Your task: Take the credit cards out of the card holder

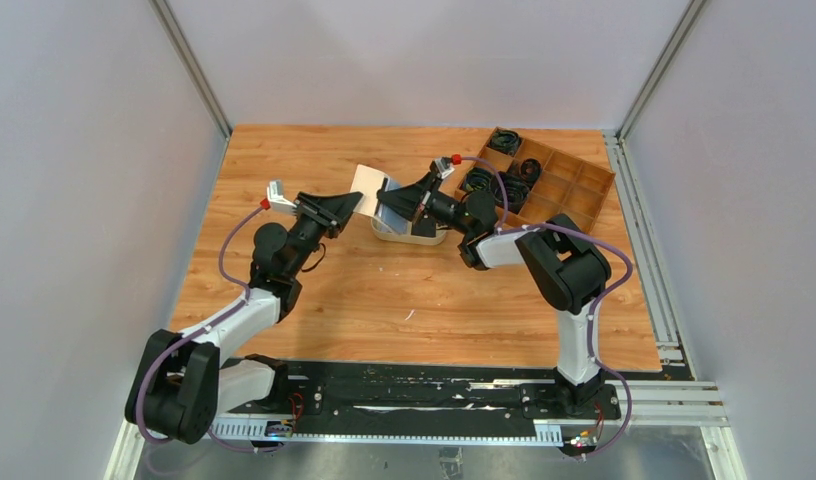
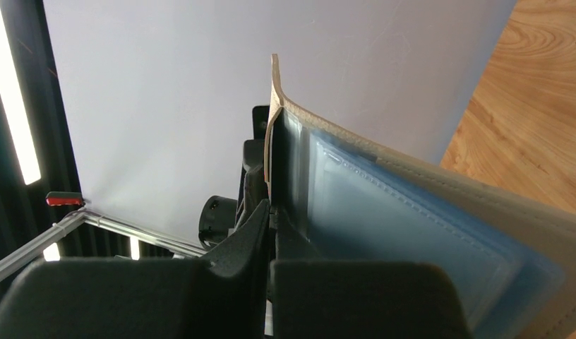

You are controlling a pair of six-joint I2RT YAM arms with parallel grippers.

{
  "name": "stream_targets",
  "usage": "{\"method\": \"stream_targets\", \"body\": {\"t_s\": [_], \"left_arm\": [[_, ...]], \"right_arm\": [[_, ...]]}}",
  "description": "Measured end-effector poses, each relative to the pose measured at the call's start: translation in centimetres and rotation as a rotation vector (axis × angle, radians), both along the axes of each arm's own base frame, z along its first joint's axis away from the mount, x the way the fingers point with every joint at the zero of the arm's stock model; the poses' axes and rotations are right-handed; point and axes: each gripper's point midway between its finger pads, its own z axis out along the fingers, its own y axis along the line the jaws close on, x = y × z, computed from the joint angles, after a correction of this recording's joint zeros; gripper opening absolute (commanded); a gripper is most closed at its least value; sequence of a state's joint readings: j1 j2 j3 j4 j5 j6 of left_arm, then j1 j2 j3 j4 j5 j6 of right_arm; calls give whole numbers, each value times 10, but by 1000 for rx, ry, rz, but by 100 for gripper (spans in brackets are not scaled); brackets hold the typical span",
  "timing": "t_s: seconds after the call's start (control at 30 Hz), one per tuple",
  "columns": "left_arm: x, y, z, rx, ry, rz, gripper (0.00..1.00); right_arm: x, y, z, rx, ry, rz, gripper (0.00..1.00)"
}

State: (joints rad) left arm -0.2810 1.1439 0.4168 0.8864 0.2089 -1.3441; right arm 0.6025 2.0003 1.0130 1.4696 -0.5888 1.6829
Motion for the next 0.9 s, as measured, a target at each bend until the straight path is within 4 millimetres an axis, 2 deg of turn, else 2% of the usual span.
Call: {"method": "stream_targets", "body": {"t_s": [0.2, 0.5, 0.53, 0.57, 0.63, 0.67, 0.77, 0.9], "left_arm": [[3, 5, -3, 13, 13, -4, 39], [7, 7, -8, 25, 42, -7, 36], [8, 8, -8, 25, 44, -3, 33], [8, 9, -9, 25, 46, -1, 26], [9, 10, -10, 28, 49, 4, 7], [9, 10, -11, 30, 53, 3, 0], [10, 11, -14, 35, 61, 2, 0], [10, 10, -13, 35, 60, -4, 0]], "right_arm": [[-1, 4, -13, -63, 2, 15, 0], [-9, 8, -18, -96, -15, 46, 0], [-11, 9, -18, -98, -16, 53, 0], [-11, 10, -18, -99, -15, 54, 0], [-13, 11, -18, -100, -17, 60, 0], [-13, 11, -18, -100, -20, 63, 0], [-13, 12, -16, -98, -25, 65, 0], [-13, 12, -15, -100, -25, 65, 9]]}}
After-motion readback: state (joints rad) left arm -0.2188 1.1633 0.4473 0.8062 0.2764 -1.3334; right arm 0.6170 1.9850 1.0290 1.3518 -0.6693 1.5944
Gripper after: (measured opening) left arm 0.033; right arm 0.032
